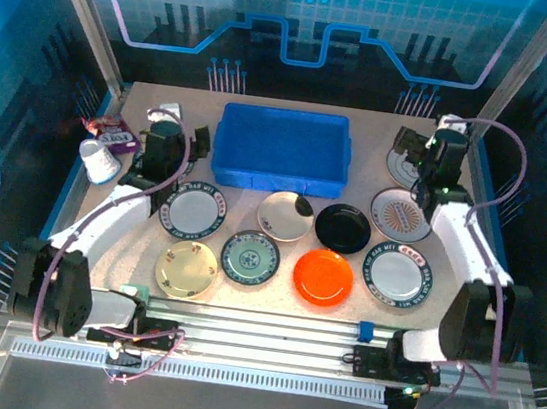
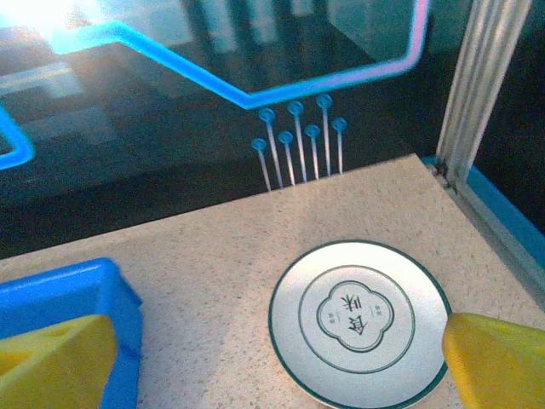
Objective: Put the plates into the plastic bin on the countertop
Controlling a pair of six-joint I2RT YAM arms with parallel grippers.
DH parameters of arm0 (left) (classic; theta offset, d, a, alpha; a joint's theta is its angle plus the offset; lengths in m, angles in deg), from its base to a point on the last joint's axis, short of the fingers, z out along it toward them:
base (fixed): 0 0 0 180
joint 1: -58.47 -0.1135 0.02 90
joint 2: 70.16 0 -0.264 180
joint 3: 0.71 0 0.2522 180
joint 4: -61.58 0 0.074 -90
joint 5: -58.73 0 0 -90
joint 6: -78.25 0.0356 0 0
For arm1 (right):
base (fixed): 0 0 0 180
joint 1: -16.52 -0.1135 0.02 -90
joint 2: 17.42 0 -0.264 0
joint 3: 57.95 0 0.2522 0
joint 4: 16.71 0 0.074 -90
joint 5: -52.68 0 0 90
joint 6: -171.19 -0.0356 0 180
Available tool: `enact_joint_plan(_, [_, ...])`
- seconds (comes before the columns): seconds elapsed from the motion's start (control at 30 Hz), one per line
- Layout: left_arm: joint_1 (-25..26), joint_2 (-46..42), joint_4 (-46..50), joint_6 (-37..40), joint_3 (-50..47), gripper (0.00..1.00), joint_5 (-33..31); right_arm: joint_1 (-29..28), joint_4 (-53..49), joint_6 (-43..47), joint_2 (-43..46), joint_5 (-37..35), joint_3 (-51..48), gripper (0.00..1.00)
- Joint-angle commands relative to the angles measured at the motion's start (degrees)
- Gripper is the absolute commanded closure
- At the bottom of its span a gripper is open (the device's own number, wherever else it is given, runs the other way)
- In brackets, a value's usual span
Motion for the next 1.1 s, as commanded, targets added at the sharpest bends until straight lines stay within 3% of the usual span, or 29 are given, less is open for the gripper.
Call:
enact_joint_plan(0.0, [0.28, 0.97, 12.34, -7.4, 7.36, 0.01, 18.16, 7.0, -10.81, -11.53, -8.18, 8.84, 6.11, 0.08])
enact_joint_plan(0.13, [0.28, 3.37, 12.75, -13.09, 11.82, 0.01, 30.19, 13.48, -8.77, -19.9, -15.66, 18.67, 9.03, 0.15])
enact_joint_plan(0.27, [0.85, 5.39, 10.73, -16.76, 13.42, 0.01, 35.1, 17.41, -9.61, -23.39, -21.02, 22.72, 11.77, 0.19])
enact_joint_plan(0.47, [1.18, 8.17, 7.14, -18.89, 13.3, 0.01, 37.48, 18.73, -12.85, -23.03, -26.97, 23.7, 15.78, 0.2])
enact_joint_plan(0.6, [1.16, 10.2, 6.52, -18.78, 13.72, 0.01, 38.42, 18.95, -13.94, -23.49, -29.56, 23.04, 16.81, 0.29])
enact_joint_plan(0.9, [1.16, 12.02, 6.38, -18.33, 14.08, 0.01, 38.86, 19.08, -18.2, -22.01, -30.44, 19.05, 17.23, 0.35])
enact_joint_plan(1.07, [1.16, 13.23, 5.92, -18.59, 14.65, 0.01, 39.16, 19.21, -18.19, -22.36, -32.1, 19.33, 17.28, 0.47])
